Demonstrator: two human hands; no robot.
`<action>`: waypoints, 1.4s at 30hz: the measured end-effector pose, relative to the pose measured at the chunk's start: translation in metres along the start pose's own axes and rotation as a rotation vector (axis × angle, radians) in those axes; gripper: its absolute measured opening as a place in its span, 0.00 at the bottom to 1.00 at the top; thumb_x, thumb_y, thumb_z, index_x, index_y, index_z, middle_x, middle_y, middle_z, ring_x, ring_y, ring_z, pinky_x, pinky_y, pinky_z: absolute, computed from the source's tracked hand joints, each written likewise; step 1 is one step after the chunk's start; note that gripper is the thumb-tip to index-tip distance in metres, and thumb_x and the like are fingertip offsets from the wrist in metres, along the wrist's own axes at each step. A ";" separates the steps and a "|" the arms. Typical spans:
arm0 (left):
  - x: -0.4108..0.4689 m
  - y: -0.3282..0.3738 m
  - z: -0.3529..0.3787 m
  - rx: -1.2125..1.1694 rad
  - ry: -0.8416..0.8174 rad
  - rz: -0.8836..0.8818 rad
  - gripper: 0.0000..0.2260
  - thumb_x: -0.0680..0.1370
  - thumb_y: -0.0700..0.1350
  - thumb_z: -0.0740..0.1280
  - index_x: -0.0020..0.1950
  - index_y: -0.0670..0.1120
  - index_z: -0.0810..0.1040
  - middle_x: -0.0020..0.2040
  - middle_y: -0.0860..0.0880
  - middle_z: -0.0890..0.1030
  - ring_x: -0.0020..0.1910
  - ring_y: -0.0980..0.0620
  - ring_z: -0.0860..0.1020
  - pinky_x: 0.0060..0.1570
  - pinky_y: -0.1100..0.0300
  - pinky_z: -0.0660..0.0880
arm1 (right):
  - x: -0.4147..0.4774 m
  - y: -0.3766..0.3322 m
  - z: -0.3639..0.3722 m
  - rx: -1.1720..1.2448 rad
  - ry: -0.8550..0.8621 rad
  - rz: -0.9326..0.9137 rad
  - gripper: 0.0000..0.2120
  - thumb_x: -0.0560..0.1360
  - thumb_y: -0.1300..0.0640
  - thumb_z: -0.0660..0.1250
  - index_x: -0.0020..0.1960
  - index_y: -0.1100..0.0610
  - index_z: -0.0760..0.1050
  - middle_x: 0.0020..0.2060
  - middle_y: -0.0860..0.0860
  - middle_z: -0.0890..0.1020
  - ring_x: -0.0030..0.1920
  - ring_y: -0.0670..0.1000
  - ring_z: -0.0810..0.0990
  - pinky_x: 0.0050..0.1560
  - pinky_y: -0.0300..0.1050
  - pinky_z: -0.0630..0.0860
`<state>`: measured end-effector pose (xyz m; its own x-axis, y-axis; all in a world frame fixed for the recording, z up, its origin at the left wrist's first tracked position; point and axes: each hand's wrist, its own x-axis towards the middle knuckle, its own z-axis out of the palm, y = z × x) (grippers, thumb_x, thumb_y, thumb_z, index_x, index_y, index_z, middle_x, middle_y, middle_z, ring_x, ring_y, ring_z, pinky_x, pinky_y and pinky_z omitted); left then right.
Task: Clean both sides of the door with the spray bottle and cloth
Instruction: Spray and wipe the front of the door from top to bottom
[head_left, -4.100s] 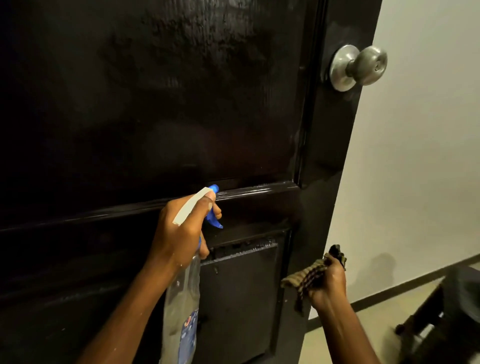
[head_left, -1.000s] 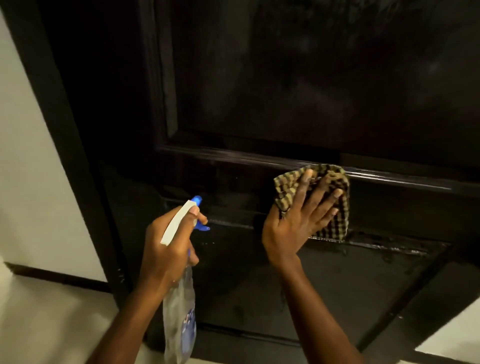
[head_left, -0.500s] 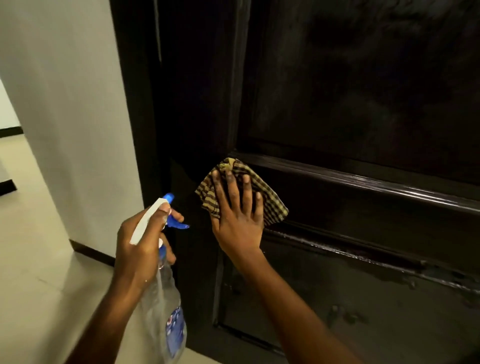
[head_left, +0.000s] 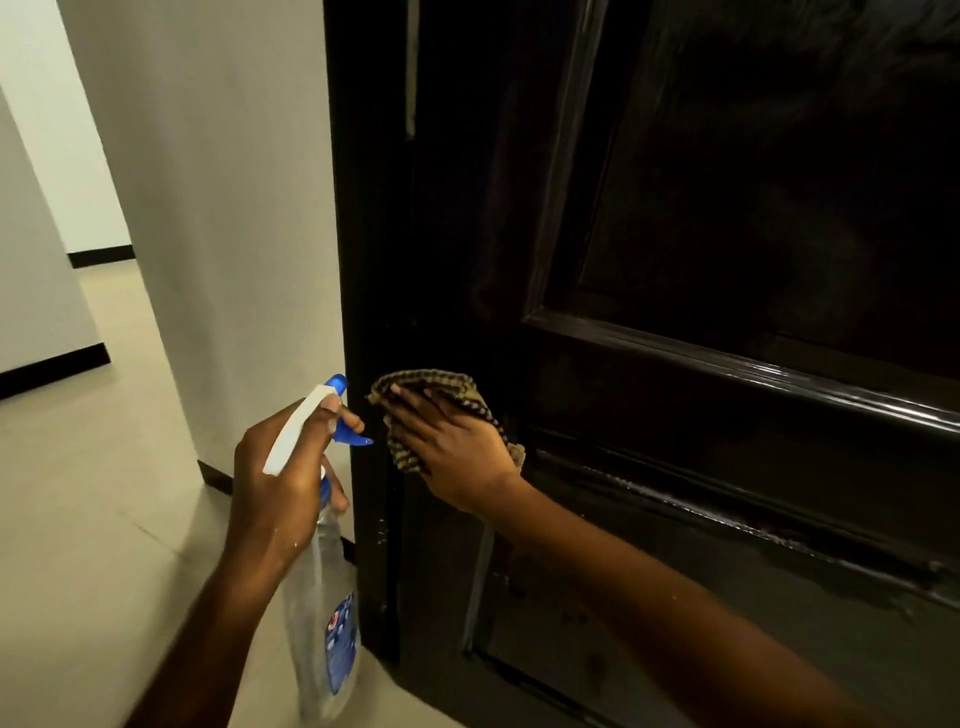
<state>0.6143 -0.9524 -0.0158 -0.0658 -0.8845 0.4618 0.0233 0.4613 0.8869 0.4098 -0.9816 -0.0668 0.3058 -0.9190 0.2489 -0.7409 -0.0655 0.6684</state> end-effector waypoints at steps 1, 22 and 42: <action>-0.001 0.000 0.001 -0.009 0.002 0.002 0.15 0.79 0.53 0.58 0.47 0.46 0.81 0.27 0.53 0.77 0.22 0.51 0.76 0.29 0.69 0.74 | -0.002 0.000 0.001 0.002 -0.023 -0.023 0.31 0.84 0.44 0.51 0.83 0.53 0.47 0.82 0.53 0.44 0.80 0.54 0.36 0.77 0.54 0.30; -0.004 0.003 0.008 0.003 -0.131 0.030 0.18 0.79 0.55 0.59 0.49 0.43 0.81 0.26 0.48 0.78 0.21 0.46 0.76 0.30 0.63 0.76 | -0.027 0.008 0.006 0.164 0.127 0.153 0.32 0.80 0.47 0.56 0.82 0.51 0.54 0.81 0.49 0.55 0.81 0.50 0.48 0.80 0.50 0.44; -0.044 0.039 0.138 -0.102 -0.457 0.083 0.18 0.79 0.54 0.57 0.45 0.44 0.81 0.22 0.46 0.75 0.19 0.46 0.74 0.25 0.59 0.74 | -0.292 0.111 0.018 0.000 0.511 1.025 0.41 0.72 0.45 0.58 0.82 0.40 0.46 0.81 0.38 0.45 0.81 0.47 0.42 0.78 0.47 0.41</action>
<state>0.4800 -0.8860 -0.0023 -0.4914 -0.7133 0.4997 0.1430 0.4999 0.8542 0.2276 -0.7280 -0.0783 -0.2345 -0.2751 0.9324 -0.7819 0.6233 -0.0127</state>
